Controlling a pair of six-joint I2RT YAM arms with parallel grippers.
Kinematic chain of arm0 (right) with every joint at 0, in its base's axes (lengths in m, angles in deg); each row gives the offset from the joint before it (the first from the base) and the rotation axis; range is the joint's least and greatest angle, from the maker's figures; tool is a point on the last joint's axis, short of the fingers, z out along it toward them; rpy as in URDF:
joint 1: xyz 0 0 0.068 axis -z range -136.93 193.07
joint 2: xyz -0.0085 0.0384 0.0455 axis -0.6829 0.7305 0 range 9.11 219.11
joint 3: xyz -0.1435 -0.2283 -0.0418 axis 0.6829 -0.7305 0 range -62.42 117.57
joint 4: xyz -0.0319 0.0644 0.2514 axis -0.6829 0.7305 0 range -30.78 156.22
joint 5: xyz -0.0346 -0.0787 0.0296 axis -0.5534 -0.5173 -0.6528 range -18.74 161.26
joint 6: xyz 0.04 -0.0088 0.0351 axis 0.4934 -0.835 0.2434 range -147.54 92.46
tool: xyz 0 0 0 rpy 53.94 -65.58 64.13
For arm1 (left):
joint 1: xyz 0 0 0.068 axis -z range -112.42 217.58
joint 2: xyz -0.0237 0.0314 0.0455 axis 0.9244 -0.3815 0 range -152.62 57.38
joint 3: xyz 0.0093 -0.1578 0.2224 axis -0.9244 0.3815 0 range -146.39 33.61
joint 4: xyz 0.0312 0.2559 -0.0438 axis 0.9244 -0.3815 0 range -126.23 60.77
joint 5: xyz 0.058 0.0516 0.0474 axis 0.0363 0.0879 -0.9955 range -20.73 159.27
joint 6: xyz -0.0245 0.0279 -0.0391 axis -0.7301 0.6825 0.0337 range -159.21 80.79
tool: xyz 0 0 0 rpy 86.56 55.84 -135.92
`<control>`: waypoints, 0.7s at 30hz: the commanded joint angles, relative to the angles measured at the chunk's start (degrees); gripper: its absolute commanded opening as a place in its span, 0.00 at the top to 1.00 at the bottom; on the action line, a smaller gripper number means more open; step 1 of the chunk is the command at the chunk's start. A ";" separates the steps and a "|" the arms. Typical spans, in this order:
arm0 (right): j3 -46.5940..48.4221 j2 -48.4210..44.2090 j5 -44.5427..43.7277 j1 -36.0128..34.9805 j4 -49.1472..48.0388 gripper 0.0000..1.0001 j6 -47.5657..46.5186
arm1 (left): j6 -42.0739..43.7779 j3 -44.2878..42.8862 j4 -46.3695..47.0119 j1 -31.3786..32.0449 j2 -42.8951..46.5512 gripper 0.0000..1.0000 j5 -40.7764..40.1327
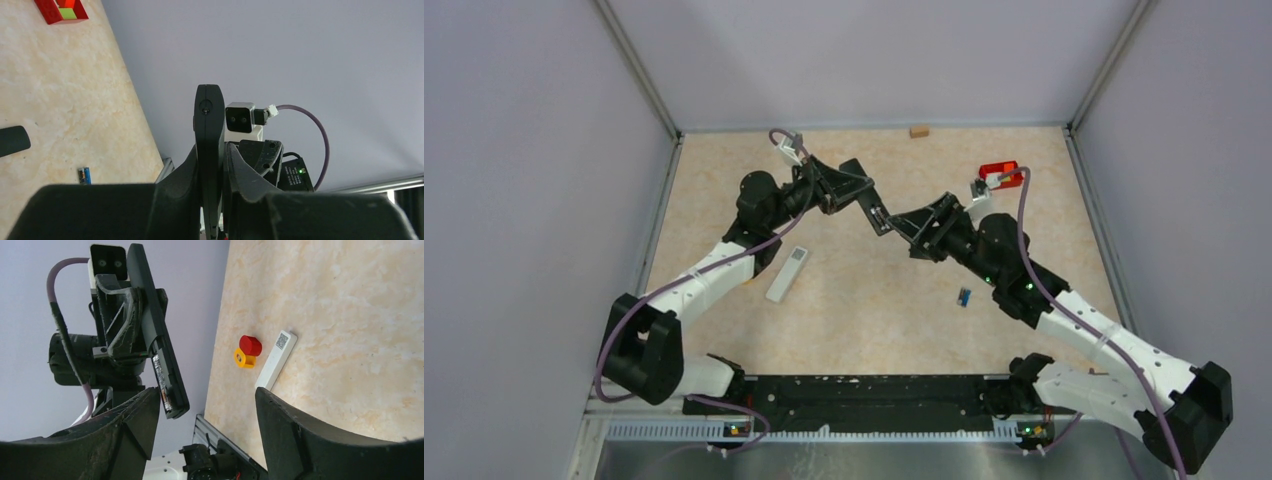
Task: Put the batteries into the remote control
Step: Load the battery into the remote control.
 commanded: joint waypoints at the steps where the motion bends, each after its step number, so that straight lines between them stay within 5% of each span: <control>1: -2.11 -3.20 2.79 0.78 -10.88 0.27 -2.15 | 3.81 -2.66 -0.19 -0.06 2.26 1.00 1.05; 13: -1.10 1.01 9.55 0.87 -16.10 0.22 -11.84 | 3.46 -3.21 1.97 -0.06 2.07 1.00 6.04; 21: 4.63 7.98 25.98 0.96 -20.70 0.30 -13.53 | 5.17 -3.10 2.15 -0.12 3.22 1.00 12.62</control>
